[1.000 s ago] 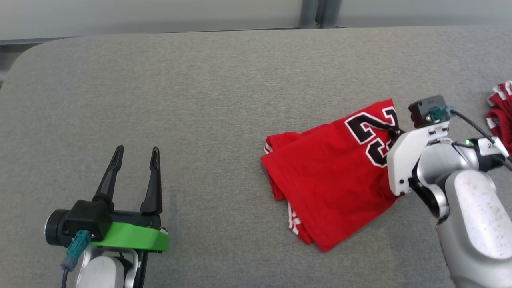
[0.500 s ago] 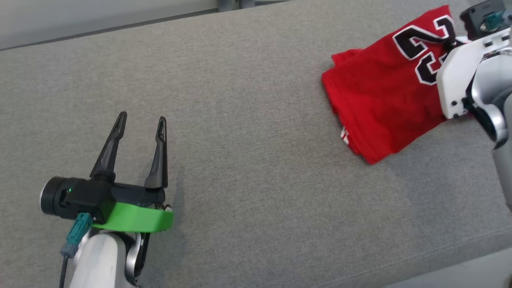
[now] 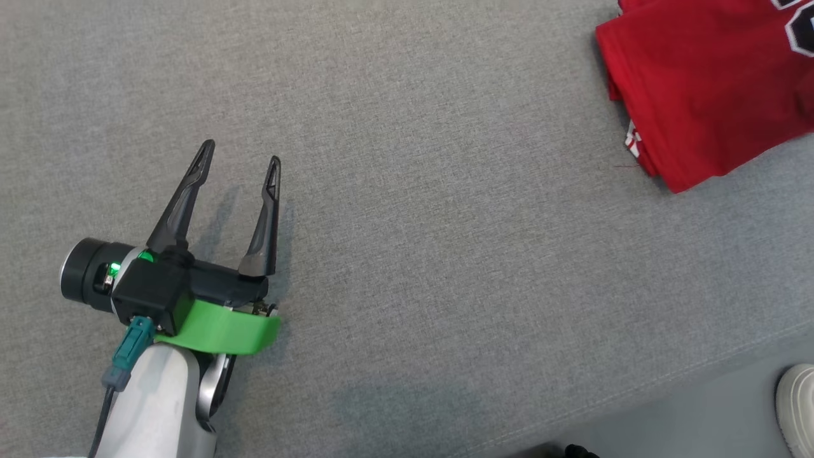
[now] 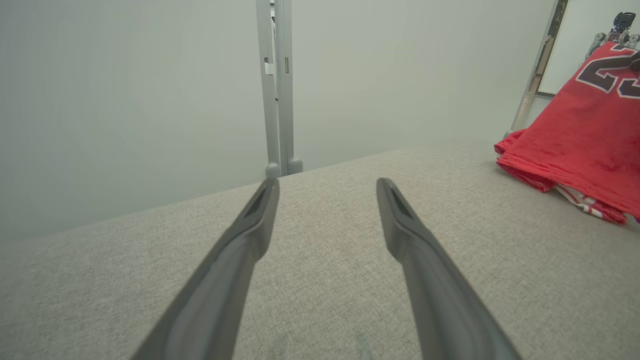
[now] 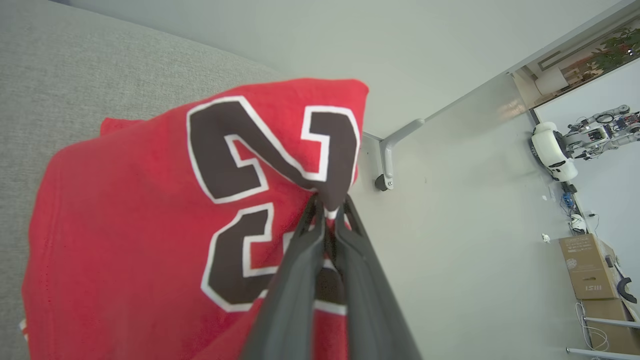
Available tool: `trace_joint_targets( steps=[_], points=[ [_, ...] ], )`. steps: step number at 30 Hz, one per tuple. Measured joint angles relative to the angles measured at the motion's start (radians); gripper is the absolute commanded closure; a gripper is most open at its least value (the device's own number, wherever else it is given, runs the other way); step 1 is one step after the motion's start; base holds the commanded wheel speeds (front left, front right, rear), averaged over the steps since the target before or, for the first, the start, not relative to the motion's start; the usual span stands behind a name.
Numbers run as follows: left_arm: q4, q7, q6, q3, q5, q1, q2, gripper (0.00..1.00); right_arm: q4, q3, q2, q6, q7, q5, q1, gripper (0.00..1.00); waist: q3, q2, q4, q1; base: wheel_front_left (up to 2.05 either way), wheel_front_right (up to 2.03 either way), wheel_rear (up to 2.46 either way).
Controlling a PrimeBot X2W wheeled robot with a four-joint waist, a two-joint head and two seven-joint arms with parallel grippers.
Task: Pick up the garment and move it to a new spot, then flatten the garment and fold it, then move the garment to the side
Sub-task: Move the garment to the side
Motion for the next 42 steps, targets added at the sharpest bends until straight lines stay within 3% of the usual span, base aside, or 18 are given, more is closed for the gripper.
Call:
trace_joint_targets(
  steps=[6,7,8,9,17,23,27,31,42],
  points=[
    [-0.001,0.000,0.000,-0.028,0.000,-0.026,0.018,0.00,0.087,-0.061,-0.053,0.000,-0.058,-0.055,-0.030,1.00,0.042,0.0000,0.024,0.0000,0.00,0.00,0.00],
    [-0.002,0.000,0.000,-0.035,0.000,-0.031,0.021,0.00,0.104,-0.083,-0.058,0.000,-0.064,-0.072,-0.031,0.95,0.048,0.0000,0.032,0.0000,0.00,0.00,0.00],
    [-0.002,0.000,0.000,-0.041,0.001,-0.036,0.025,0.00,0.124,-0.107,-0.062,0.000,-0.075,-0.087,-0.031,0.15,0.054,0.0000,0.041,0.0000,0.00,0.00,0.00],
    [-0.002,0.000,0.000,-0.047,0.002,-0.042,0.028,0.00,0.139,-0.127,-0.067,0.000,-0.089,-0.101,-0.031,0.00,0.060,0.0000,0.050,0.0000,0.00,0.00,0.00],
    [-0.023,0.000,0.000,-0.087,0.019,-0.070,0.055,0.00,0.242,-0.254,-0.062,0.000,-0.160,-0.217,-0.019,0.00,0.100,0.0000,0.111,0.0001,0.00,0.00,0.00],
    [-0.035,0.000,0.012,-0.054,-0.016,-0.065,0.034,0.00,0.246,-0.286,0.012,0.000,-0.274,-0.221,-0.003,0.00,0.084,0.0000,0.126,0.0001,0.00,0.00,0.00],
    [-0.017,0.000,0.016,-0.026,-0.071,-0.044,0.016,0.00,0.221,-0.317,0.096,-0.001,-0.383,-0.136,0.011,0.00,0.049,0.0000,0.127,0.0000,0.00,0.00,0.00],
    [0.019,0.000,0.030,0.027,-0.110,-0.019,-0.009,0.00,0.179,-0.279,0.163,0.000,-0.504,-0.029,0.054,0.00,0.002,0.0000,0.130,0.0000,0.00,0.00,0.00],
    [0.200,0.027,0.121,0.114,-0.177,0.063,-0.044,0.00,0.025,-0.185,0.347,0.000,-0.688,0.113,0.340,0.00,-0.174,0.0000,0.165,-0.0001,0.00,0.00,0.00]
  ],
)
